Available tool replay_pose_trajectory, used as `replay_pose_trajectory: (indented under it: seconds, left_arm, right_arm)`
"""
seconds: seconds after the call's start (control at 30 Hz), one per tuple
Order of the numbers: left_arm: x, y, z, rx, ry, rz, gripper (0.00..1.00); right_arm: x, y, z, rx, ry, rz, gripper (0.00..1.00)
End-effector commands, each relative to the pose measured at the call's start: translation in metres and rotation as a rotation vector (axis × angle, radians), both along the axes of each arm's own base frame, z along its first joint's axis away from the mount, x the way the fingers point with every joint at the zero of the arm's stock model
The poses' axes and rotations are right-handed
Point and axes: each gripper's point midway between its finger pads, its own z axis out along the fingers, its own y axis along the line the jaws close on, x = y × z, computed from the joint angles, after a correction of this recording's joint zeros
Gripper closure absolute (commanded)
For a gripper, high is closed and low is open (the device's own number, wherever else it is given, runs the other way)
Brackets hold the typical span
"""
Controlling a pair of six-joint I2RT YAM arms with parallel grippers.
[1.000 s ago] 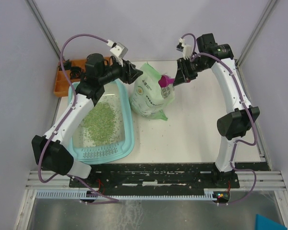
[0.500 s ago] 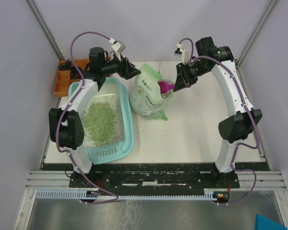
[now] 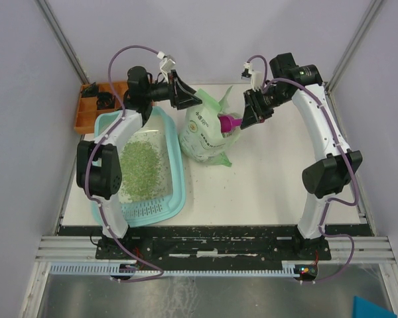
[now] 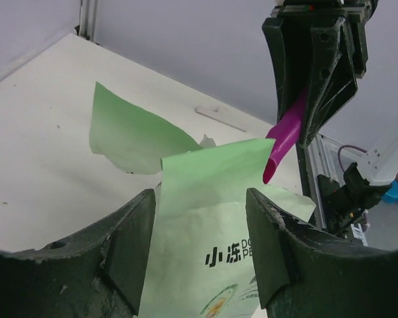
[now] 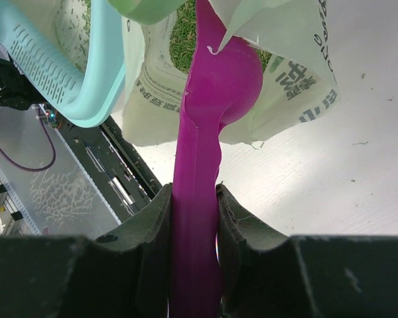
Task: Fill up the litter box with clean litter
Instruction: 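Scoop the cat litter from the cat litter bag.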
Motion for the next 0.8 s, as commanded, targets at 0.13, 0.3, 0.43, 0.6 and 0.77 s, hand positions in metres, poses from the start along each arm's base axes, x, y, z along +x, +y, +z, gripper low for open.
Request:
replay_pose_trajectory:
  seconds: [0.13,0.3,0.43,0.6,0.77]
  left_arm:
    - [-0.008,0.000,-0.022,0.038,0.052,-0.048,0.52]
    - [-0.004,0.004,-0.019,0.085,0.019,-0.002,0.89]
    - [-0.009,0.009,-0.005,0.107,-0.022,0.033,0.96]
    - [-0.017,0.013,0.002,0.142,-0.055,0.067,0.97]
    - [-0.022,0.011,0.001,0.157,-0.057,0.074,0.97]
  right_arm:
    - [0.008,0.005,0.009,0.011,-0.029,-0.004,0.98]
    - [0.007,0.005,0.001,-0.006,0.019,-0.018,0.97]
    - [0.013,0.008,-0.004,-0.010,0.015,-0.041,0.97]
    - [0.032,0.018,0.008,0.046,-0.033,-0.088,0.98]
    - [0.046,0.021,0.018,0.064,-0.088,-0.112,0.98]
